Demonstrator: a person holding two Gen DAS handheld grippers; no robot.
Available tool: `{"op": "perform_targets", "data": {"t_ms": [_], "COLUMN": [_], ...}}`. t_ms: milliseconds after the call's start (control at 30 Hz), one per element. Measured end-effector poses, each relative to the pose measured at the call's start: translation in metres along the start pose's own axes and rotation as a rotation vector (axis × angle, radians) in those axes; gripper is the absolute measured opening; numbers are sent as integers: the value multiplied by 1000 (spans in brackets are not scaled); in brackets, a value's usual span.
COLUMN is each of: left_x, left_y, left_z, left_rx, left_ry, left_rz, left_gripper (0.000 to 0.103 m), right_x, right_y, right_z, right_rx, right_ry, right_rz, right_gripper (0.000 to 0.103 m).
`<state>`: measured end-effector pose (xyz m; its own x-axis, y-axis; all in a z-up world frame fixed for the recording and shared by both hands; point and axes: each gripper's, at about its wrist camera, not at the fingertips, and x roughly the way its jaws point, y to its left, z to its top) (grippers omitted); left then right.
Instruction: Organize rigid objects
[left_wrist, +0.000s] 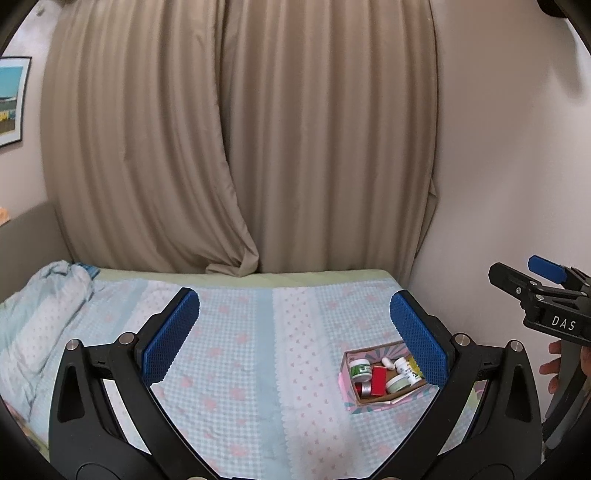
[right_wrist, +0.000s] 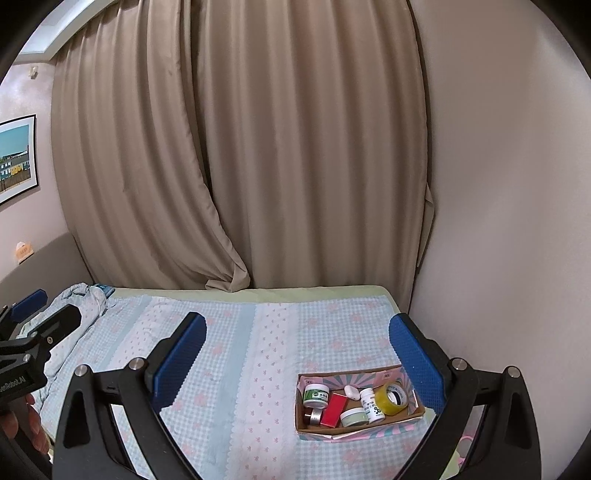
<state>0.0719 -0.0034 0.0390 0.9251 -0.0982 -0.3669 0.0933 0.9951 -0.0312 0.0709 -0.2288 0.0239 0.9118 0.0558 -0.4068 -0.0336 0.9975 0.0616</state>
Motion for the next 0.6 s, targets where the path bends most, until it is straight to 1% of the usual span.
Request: {"op": "perform_targets", "data": {"t_ms": [333,600], "left_x": [-1,0], "left_y": [-4,-5], "left_z": [3,5], "left_rx": [-2,4], "left_ry": [3,-3], "left_rz": [-1,13], "left_gripper": [103,103], "right_x": [3,10], "right_y": [-1,-4], "right_z": [0,-2], "right_rx": [-15,-9], "right_ry": [-19,-15], "right_rz": [-7,0], "right_gripper": [99,99]}}
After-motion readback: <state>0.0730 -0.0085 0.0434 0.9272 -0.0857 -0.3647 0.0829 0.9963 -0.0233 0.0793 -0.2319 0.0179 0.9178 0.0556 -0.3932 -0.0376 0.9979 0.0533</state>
